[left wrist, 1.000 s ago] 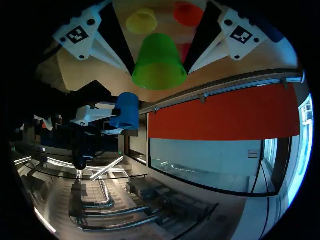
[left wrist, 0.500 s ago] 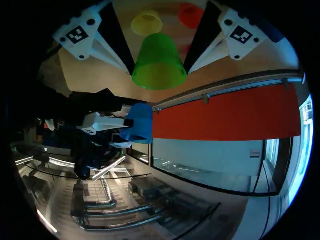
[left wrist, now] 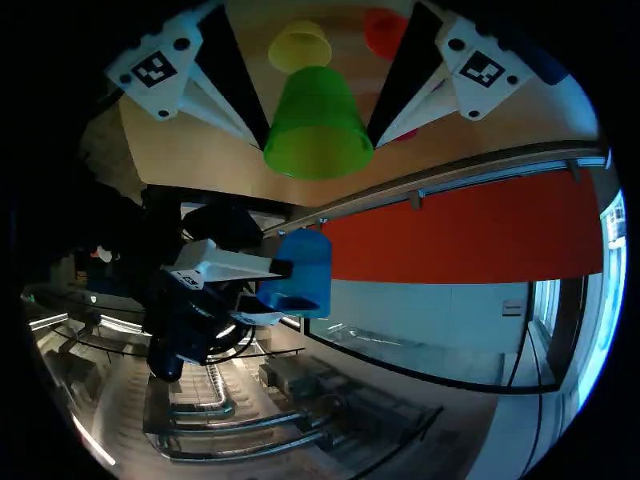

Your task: Pour water

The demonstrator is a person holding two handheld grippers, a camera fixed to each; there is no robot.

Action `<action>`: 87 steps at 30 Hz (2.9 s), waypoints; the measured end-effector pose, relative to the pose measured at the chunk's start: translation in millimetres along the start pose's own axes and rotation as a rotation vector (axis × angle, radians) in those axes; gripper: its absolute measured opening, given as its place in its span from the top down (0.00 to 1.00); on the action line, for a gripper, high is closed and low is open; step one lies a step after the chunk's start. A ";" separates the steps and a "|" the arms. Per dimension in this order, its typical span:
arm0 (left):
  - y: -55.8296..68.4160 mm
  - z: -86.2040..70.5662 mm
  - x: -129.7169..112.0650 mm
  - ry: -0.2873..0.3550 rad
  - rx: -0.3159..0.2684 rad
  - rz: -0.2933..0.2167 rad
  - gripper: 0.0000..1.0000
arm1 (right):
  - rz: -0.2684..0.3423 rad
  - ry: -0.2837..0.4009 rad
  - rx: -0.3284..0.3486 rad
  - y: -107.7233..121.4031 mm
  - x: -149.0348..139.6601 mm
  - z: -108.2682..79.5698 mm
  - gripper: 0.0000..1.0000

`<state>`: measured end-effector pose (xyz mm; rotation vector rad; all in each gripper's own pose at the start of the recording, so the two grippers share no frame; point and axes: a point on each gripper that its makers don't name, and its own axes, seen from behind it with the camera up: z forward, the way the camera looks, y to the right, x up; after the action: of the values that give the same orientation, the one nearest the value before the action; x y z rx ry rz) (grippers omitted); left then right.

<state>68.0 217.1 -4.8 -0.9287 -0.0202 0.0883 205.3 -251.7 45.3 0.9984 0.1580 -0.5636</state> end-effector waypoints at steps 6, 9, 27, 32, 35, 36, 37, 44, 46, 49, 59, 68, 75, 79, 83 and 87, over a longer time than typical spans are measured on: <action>1.9 0.0 1.0 0.007 -0.005 0.001 0.13 | -0.068 0.004 0.004 3.4 8.3 8.8 0.10; 3.2 -0.5 1.5 0.007 -0.007 0.008 0.13 | -0.103 0.005 0.003 4.8 11.6 13.0 0.10; 8.5 -1.4 2.6 0.008 -0.016 0.023 0.13 | -0.289 0.013 -0.007 10.6 32.4 29.6 0.10; 9.4 -0.6 1.8 0.006 -0.016 0.026 0.13 | -0.341 0.015 -0.014 12.8 37.4 32.3 0.10; 10.4 -0.8 2.0 0.008 -0.017 0.028 0.13 | -0.366 0.012 -0.017 14.0 38.8 33.6 0.10; 10.7 -0.9 2.2 0.010 -0.017 0.028 0.13 | -0.373 0.012 -0.018 14.3 39.2 34.1 0.10; 10.8 -1.0 3.0 0.011 -0.017 0.029 0.13 | -0.381 0.011 -0.019 14.6 39.8 34.6 0.10; 10.3 -1.1 6.9 0.020 -0.014 0.029 0.13 | -0.433 0.010 -0.024 16.3 45.2 39.0 0.10; 10.0 -1.4 7.9 0.022 -0.013 0.029 0.13 | -0.448 0.009 -0.025 16.4 46.6 40.3 0.10; 9.9 -1.6 9.1 0.026 -0.012 0.029 0.13 | -0.473 0.007 -0.026 16.3 47.9 42.1 0.10; 11.1 0.1 10.2 0.032 -0.015 0.027 0.13 | -0.544 -0.007 -0.025 15.2 48.4 47.0 0.10; 11.5 1.4 11.0 0.033 -0.016 0.029 0.13 | -0.600 -0.010 -0.031 14.7 51.9 48.1 0.10; 12.7 1.9 9.0 0.032 -0.017 0.028 0.13 | -0.628 -0.014 -0.036 15.9 53.1 48.0 0.10; 13.9 2.1 8.3 0.031 -0.019 0.029 0.13 | -0.635 -0.015 -0.039 17.0 53.8 48.7 0.10; 14.9 1.5 8.7 0.032 -0.021 0.029 0.13 | -0.644 -0.016 -0.042 17.6 54.4 49.4 0.10; 14.1 0.9 9.5 0.033 -0.020 0.029 0.13 | -0.658 -0.017 -0.045 17.8 54.9 49.8 0.10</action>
<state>76.5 227.0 -15.8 -0.9500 0.0228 0.1002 254.6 -306.2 65.1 0.8882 0.4911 -1.1609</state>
